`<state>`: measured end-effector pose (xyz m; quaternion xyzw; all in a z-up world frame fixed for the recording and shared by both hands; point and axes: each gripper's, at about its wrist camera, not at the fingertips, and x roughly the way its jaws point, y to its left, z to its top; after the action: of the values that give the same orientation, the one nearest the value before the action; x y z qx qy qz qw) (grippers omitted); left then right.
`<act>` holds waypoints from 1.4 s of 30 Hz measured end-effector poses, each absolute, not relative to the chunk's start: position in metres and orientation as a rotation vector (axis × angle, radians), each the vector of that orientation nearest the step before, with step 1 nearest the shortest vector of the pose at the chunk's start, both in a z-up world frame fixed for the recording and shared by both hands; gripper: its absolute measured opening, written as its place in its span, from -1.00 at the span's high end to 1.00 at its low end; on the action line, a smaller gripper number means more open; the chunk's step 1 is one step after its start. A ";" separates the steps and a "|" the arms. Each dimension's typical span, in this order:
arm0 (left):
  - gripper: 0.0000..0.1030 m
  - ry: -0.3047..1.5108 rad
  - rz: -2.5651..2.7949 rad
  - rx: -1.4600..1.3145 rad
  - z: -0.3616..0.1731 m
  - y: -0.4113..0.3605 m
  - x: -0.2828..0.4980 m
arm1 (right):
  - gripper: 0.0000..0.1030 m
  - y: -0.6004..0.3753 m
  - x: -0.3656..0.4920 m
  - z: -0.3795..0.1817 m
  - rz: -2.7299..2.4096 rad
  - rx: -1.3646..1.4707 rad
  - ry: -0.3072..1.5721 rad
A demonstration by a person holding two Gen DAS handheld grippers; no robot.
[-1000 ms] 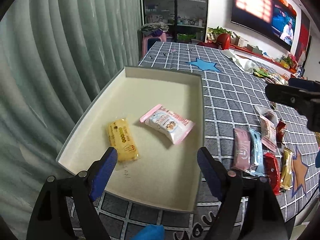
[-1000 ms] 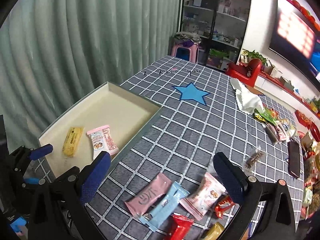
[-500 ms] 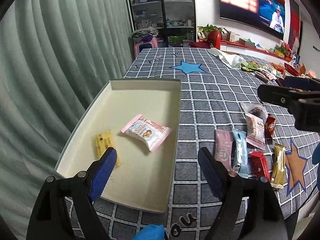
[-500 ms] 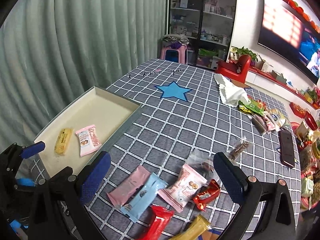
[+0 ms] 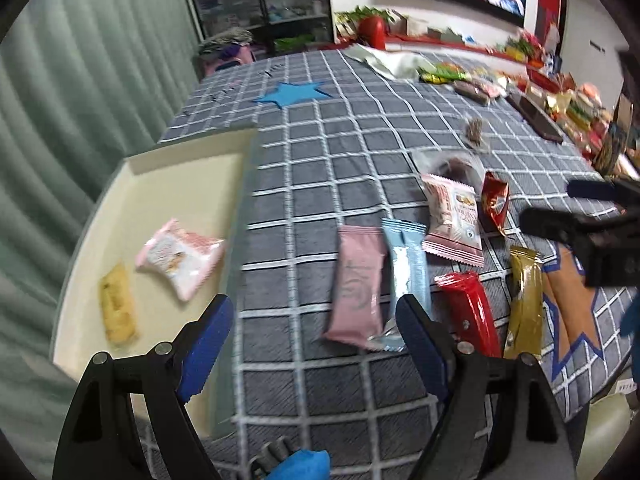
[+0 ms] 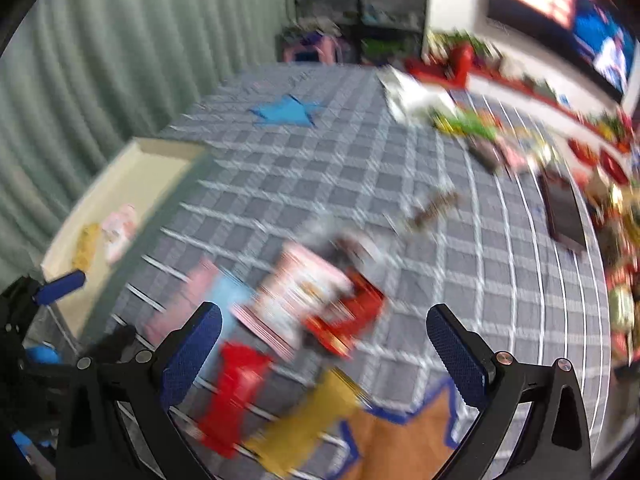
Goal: Organize snacks
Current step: 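Move both tools back over the snack packets on the tablecloth, then grasp the pink bar with the left tool while the right tool grasps the gold bar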
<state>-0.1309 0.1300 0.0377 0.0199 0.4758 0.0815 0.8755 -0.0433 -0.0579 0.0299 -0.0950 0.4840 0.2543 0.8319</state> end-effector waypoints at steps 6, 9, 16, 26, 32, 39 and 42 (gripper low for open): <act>-0.67 1.032 0.186 0.059 0.023 0.126 -0.109 | -1.00 -0.087 -0.053 0.007 0.519 -0.161 1.120; -0.67 1.051 0.200 0.048 0.014 0.133 -0.107 | -1.00 -0.082 -0.060 -0.006 0.479 -0.205 1.151; -0.67 1.035 0.188 -0.020 0.012 0.136 -0.102 | -1.00 -0.065 -0.071 -0.027 0.465 -0.309 1.143; -0.67 1.064 0.197 -0.054 0.004 0.140 -0.098 | -1.00 -0.100 -0.069 -0.030 0.445 -0.269 1.141; -1.00 1.071 0.161 -0.052 -0.008 0.142 -0.099 | -1.00 -0.098 -0.068 -0.031 0.451 -0.264 1.118; -1.00 1.091 0.183 -0.089 -0.009 0.143 -0.098 | -1.00 -0.094 -0.063 -0.031 0.452 -0.282 1.172; -1.00 1.141 0.163 -0.079 -0.007 0.141 -0.091 | -1.00 -0.088 -0.061 -0.031 0.472 -0.308 1.211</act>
<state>-0.0905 0.1414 -0.0069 -0.0373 0.5392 0.0771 0.8378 -0.0613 -0.0879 -0.0313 -0.1426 0.5613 0.2188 0.7853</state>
